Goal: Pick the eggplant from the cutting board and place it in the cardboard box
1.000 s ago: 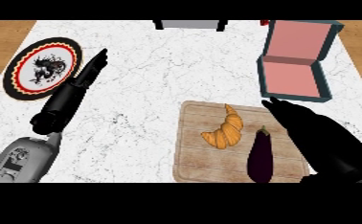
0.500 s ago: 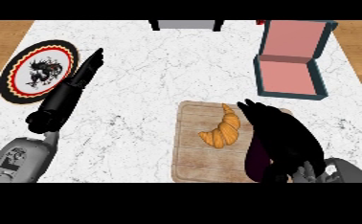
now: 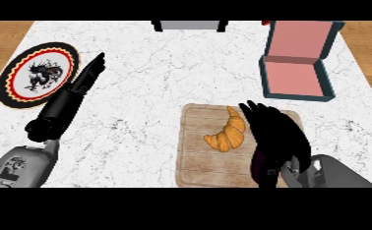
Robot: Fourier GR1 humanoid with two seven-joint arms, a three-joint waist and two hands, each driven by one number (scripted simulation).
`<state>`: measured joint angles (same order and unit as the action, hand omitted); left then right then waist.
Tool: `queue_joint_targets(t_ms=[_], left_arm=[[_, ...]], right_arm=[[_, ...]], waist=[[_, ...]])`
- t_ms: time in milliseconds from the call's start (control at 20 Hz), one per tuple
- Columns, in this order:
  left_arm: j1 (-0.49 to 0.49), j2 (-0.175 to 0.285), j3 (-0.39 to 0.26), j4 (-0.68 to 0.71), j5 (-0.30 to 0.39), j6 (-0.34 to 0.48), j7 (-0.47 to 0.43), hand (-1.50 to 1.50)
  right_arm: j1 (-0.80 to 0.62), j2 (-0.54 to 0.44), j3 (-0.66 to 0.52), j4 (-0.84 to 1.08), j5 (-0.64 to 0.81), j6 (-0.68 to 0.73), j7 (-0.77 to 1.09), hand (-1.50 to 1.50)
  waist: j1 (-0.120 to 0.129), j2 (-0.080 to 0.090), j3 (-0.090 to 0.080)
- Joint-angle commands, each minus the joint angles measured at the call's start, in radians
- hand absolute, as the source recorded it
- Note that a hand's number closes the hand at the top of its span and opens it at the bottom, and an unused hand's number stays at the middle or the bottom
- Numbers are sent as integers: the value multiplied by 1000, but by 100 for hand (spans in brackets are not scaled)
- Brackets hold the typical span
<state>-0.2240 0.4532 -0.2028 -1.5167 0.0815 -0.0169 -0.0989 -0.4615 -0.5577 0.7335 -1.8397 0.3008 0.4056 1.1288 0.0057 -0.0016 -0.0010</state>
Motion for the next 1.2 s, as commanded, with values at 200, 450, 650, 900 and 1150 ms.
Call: queue_joint_targets(t_ms=[200, 450, 650, 900, 1150], left_arm=[[-30, -7, 32, -6, -13, -17, 23, 0], [-33, -48, 19, -29, -51, 1, 72, 0], [-56, -47, 51, 2, -52, -45, 70, 0], [39, -51, 54, -94, -75, -43, 47, 0], [48, -62, 72, -77, -70, -73, 46, 0]], right_arm=[[13, -16, -31, 79, 43, 89, 81, -150], [78, 51, -2, 121, 143, 39, 32, -150], [126, 73, -41, 107, 157, 74, -4, -150], [91, 143, -71, 228, 218, 89, -28, -150], [153, 151, -66, 196, 277, 123, 11, -150]], waist=[[-9, 1, 1], [-8, 1, 1], [-11, 1, 1], [3, 0, 1], [-3, -1, 1]])
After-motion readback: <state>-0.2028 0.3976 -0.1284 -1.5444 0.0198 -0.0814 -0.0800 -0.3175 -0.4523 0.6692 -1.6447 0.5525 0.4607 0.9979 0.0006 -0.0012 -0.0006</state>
